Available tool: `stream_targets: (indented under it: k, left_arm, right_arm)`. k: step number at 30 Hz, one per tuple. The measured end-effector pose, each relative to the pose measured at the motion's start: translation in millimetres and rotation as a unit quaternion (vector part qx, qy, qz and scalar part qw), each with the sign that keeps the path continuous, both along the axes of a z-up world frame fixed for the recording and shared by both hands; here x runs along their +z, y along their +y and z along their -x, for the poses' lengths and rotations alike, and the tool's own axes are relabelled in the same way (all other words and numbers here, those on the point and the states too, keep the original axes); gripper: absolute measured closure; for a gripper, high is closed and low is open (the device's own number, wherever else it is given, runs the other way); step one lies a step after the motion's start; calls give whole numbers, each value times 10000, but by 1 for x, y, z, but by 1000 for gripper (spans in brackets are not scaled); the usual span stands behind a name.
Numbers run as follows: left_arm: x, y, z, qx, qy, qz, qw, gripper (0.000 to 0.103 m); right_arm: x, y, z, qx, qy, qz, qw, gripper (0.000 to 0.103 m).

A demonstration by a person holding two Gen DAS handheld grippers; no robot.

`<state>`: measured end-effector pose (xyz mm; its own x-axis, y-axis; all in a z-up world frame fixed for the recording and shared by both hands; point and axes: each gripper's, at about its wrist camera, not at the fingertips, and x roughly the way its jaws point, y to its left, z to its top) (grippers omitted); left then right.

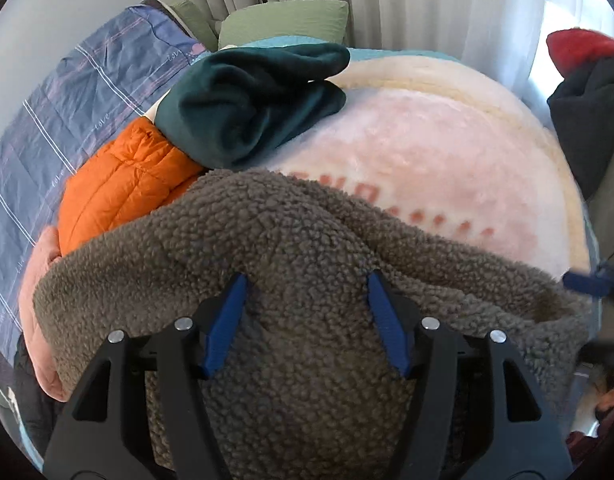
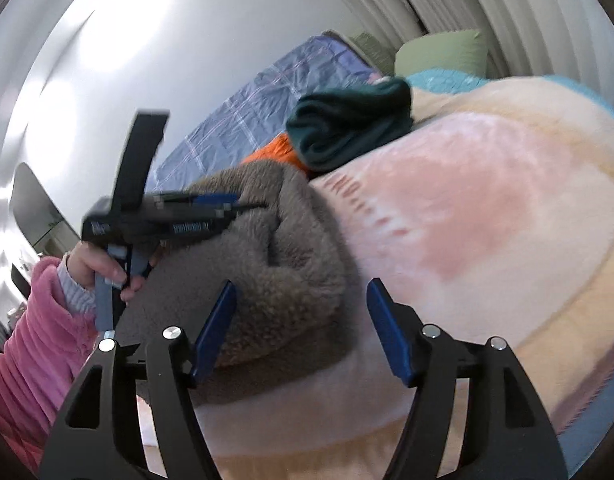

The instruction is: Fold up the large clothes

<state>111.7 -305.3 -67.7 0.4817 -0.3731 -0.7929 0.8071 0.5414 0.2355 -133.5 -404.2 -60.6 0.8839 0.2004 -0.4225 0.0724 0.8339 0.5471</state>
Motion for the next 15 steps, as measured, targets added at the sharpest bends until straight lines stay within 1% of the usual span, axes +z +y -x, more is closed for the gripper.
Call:
stream_targets:
  k: [1,2,3,4,5,6,7,8,9,10,11,12,14,15]
  left_arm:
    - [0,4,-1,-3,22,73,10000,40]
    - [0,7,-2,-2,58,141,9999,40]
    - [-1,9,-4,2,121,227,9997,40]
    - [0,12,-6,13,188,302,9994,40]
    - [0,15,-8,23,256,376,9990,40]
    - [0,16,-9,27,286,411,9987,40]
    - [1,16,-9,29,287,425,9987,40]
    - [1,15,-8,31,266,419,9988,40]
    - [1,14,-7,35,235,414,9989,40]
    - [0,14,-6,58,206,415,9989,40]
    - [-2,13,-6,85,151,379,9991,40]
    - [-4,13,-5,75,107,362,9993,39]
    - [-3,16,-4,63,112,438,9990,38]
    - [-2,17,-4,68,123,468,9988,37]
  right_arm:
    - [5,-2,4,-44,-123,-18,9999,38]
    - [13,-2,8,10,-345,-40,9994,49]
    - [21,1,10,202,-584,-32,9981,58]
    - [26,5,9,360,-717,-1,9968,60]
    - [34,17,6,613,-876,133,9942,61]
    - [38,25,2,719,-897,238,9931,61]
    - [37,37,-8,798,-776,504,9925,61]
    - [30,45,-21,706,-510,749,9934,61]
    - [18,50,-34,524,-162,966,9938,56]
    - [1,51,-47,379,163,1034,9938,51]
    - [-19,44,-53,346,221,614,9973,49]
    - [-29,34,-54,391,254,91,9989,48]
    - [-30,24,-52,482,289,-309,9979,49]
    - [-28,23,-52,534,318,-269,9977,49]
